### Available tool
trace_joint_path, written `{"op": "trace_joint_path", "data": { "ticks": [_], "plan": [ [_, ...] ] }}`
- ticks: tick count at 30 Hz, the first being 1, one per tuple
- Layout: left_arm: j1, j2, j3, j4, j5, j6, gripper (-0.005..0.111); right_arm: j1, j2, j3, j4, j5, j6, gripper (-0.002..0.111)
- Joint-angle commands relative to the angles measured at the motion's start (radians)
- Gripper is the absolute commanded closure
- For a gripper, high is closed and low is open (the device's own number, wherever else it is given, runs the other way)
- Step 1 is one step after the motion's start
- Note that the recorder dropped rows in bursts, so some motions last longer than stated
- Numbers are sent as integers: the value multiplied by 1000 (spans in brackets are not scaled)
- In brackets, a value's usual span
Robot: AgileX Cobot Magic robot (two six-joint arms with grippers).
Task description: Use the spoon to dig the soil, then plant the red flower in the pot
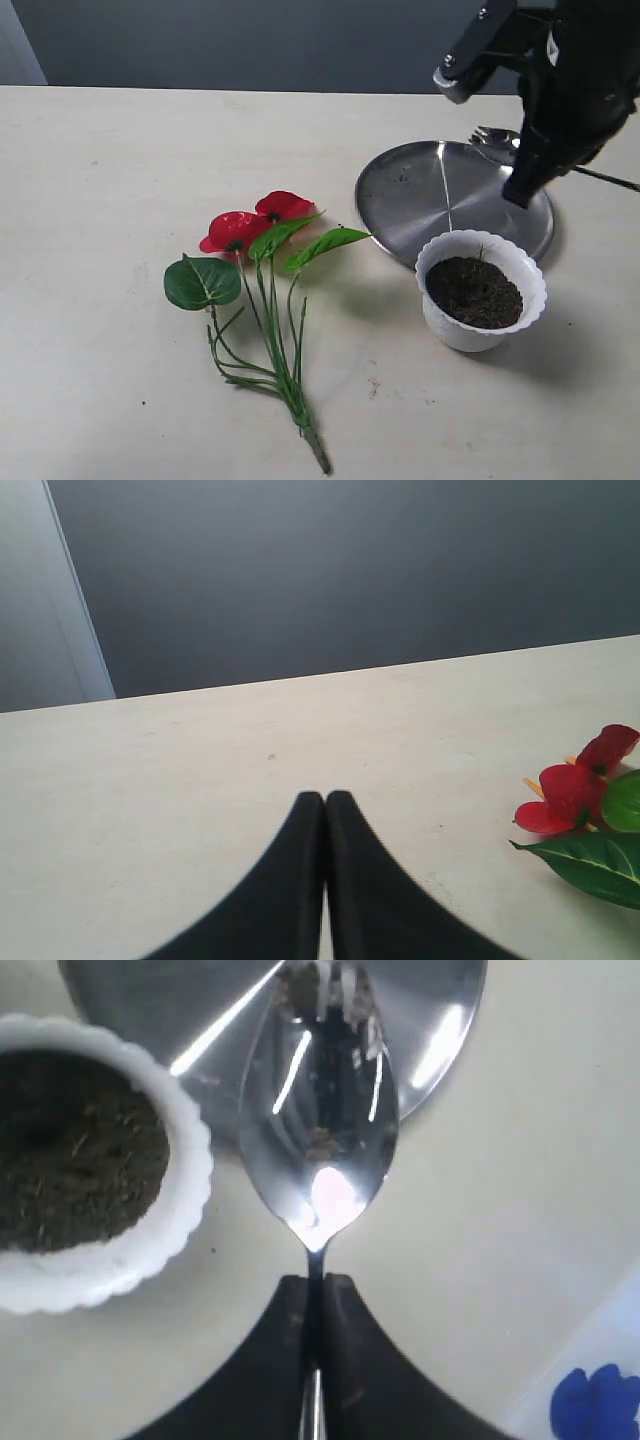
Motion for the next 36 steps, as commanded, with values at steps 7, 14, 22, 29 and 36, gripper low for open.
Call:
{"op": "trace_joint_path", "data": {
  "ticks": [7,14,22,29,36],
  "plan": [
    [-7,-4,-3,0,-10,0,106,127,-80,299,-129,-8,-122,109],
    [-7,-4,-3,0,-10,0,106,235,-31,329,-391,-8,-136,109],
    [-7,-4,-3,0,-10,0,106,312,92,329,-509,-8,-226,109],
    [-7,-4,-3,0,-10,0,106,374,199,329,-586,-8,-262,109],
    [-7,-4,-3,0,-10,0,106,428,289,329,-631,-8,-376,109]
  ]
}}
